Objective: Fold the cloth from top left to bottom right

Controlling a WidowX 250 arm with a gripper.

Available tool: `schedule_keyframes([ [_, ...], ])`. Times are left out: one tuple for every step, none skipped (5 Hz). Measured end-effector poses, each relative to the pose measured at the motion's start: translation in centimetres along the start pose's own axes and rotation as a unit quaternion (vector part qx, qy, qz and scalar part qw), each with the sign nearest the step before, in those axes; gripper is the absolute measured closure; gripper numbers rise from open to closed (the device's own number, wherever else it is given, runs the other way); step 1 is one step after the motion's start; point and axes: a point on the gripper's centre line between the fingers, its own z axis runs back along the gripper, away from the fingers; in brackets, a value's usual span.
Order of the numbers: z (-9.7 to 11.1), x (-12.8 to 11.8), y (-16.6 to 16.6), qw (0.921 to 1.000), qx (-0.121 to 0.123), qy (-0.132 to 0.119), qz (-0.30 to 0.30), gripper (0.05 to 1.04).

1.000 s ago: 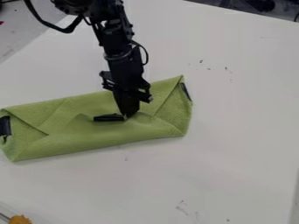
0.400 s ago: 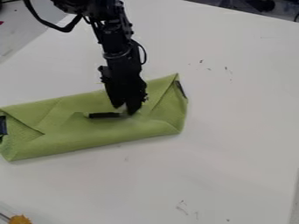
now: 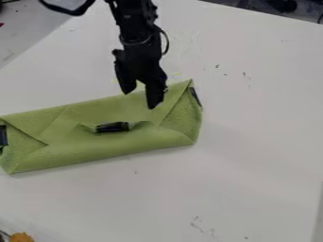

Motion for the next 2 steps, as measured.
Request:
schedule_keyframes([
  [1.52, 0.61, -0.51, 0.9995, 0.008, 0.002, 0.029, 0.084],
  [1.62, 0.5, -0.87, 0.9989, 0.007, 0.008, 0.045, 0.084],
])
